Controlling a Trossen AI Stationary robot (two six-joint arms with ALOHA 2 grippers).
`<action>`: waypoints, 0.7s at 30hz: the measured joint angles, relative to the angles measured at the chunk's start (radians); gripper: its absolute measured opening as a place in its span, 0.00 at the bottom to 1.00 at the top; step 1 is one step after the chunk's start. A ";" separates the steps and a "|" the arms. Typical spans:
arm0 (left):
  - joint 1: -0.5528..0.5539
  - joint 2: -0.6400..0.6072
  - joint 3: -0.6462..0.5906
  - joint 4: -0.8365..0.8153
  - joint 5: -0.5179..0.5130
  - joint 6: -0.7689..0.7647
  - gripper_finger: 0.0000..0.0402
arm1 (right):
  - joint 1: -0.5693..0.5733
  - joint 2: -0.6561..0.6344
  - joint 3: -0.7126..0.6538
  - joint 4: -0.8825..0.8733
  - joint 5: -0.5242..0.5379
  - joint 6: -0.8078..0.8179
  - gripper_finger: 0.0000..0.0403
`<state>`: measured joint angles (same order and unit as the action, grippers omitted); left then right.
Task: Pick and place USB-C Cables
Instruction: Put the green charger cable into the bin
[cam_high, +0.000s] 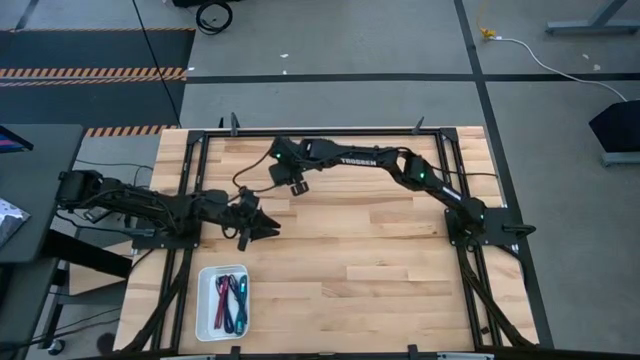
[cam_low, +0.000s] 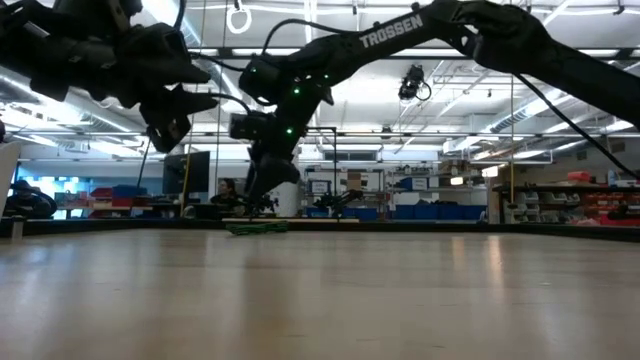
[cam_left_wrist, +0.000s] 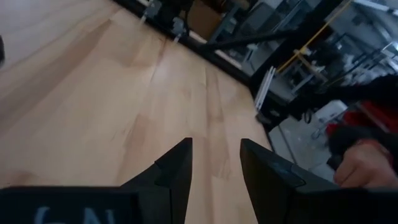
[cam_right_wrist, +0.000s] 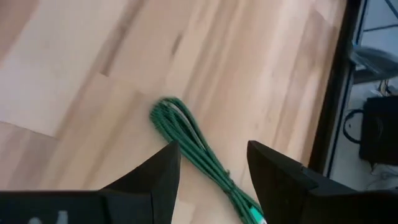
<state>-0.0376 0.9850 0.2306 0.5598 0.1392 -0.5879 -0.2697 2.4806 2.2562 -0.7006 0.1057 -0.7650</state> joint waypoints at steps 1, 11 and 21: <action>0.000 0.000 0.000 0.012 0.000 -0.004 0.35 | 0.008 0.001 0.000 0.001 0.000 0.000 0.48; 0.069 -0.001 0.000 0.055 0.149 -0.036 0.35 | 0.033 0.003 0.000 -0.100 -0.018 0.026 0.47; 0.166 -0.020 0.000 0.108 0.334 -0.114 0.35 | 0.017 0.006 0.000 -0.079 -0.056 0.067 0.47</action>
<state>0.1284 0.9649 0.2306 0.6673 0.4730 -0.7015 -0.2527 2.4870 2.2559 -0.7793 0.0496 -0.6983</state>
